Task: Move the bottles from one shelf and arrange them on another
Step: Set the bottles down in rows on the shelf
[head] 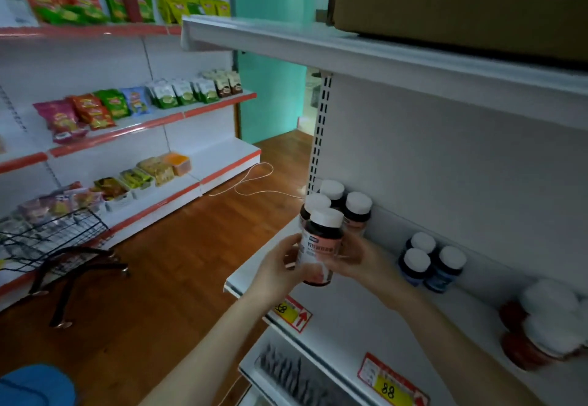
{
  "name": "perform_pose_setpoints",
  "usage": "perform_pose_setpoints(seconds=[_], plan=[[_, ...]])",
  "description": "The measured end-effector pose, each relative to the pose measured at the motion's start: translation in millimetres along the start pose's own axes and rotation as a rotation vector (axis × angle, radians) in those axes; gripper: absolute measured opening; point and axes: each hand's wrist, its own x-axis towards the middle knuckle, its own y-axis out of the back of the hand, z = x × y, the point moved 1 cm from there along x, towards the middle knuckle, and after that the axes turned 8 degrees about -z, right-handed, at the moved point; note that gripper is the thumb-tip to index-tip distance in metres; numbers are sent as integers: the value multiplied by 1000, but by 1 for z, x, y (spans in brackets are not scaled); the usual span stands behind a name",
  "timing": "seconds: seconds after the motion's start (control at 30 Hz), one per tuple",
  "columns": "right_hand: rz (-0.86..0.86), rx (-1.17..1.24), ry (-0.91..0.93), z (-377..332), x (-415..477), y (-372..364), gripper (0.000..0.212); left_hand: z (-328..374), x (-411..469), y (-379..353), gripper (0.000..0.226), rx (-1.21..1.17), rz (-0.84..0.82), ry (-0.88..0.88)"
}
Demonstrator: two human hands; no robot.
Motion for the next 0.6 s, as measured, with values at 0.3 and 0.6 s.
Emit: perform_pose_setpoints(seconds=[0.3,0.6], plan=[[322,-37,-126,31,3,-17,42,-28,37,-9,42,130,-173,-46],[521,-119,-190,52,8,-31,52,-48,53,-17,33,151,-177,-71]])
